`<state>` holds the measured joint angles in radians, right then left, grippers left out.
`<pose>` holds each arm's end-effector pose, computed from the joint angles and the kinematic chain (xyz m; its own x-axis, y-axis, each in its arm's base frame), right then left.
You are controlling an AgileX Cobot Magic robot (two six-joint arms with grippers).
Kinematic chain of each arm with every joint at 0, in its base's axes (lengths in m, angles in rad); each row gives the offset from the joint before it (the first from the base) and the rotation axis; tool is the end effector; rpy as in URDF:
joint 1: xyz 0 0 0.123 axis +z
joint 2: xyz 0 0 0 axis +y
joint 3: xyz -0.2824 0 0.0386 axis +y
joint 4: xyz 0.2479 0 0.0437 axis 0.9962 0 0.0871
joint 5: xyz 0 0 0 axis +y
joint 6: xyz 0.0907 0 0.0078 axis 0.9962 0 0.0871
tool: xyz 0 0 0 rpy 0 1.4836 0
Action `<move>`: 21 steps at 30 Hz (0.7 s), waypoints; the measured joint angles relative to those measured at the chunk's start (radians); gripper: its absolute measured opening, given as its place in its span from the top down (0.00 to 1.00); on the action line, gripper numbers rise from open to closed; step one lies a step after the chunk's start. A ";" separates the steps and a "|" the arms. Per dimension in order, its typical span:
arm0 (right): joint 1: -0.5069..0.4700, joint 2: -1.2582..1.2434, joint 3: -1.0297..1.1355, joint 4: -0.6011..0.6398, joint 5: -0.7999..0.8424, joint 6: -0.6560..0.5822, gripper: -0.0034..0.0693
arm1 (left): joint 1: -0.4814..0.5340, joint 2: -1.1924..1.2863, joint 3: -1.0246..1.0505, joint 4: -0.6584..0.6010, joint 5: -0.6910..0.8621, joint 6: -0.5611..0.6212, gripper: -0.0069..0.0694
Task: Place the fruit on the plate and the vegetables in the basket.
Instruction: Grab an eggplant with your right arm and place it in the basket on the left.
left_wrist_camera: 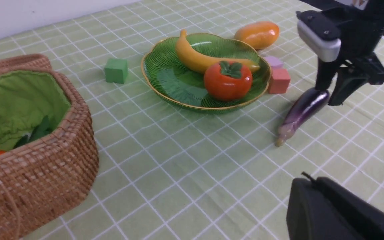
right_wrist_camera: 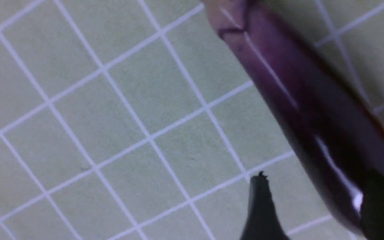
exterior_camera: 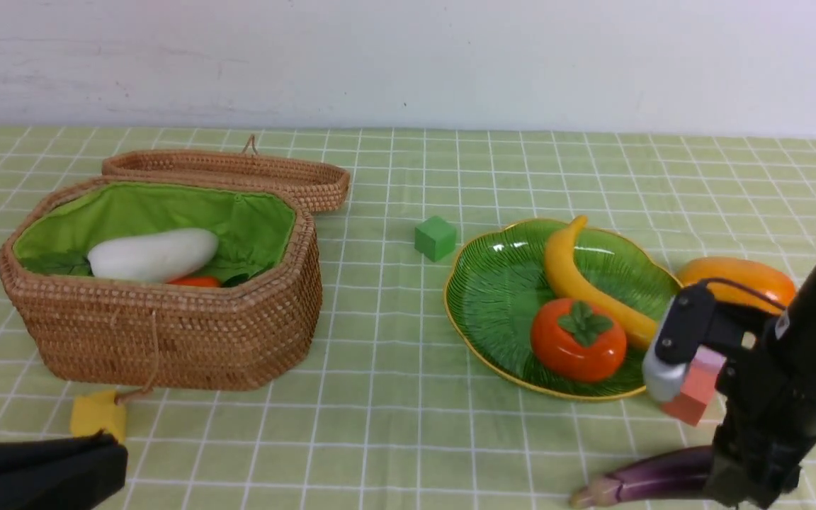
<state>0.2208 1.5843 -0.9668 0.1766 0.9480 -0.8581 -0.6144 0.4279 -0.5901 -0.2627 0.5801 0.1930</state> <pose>0.2691 0.0737 0.2073 -0.5495 -0.8180 -0.1699 -0.8330 0.5522 0.0351 0.0598 -0.0581 0.3304 -0.2721 0.1578 -0.9492 0.6738 0.7355 -0.0709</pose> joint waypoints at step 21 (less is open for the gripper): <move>0.000 0.154 0.018 -0.001 -0.150 -0.124 0.34 | 0.000 0.000 0.000 -0.284 0.078 0.441 0.93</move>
<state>0.2208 1.7386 -0.9493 0.1757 0.7984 -0.9821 -0.6144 0.4279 -0.5901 -0.5471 0.6580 0.6337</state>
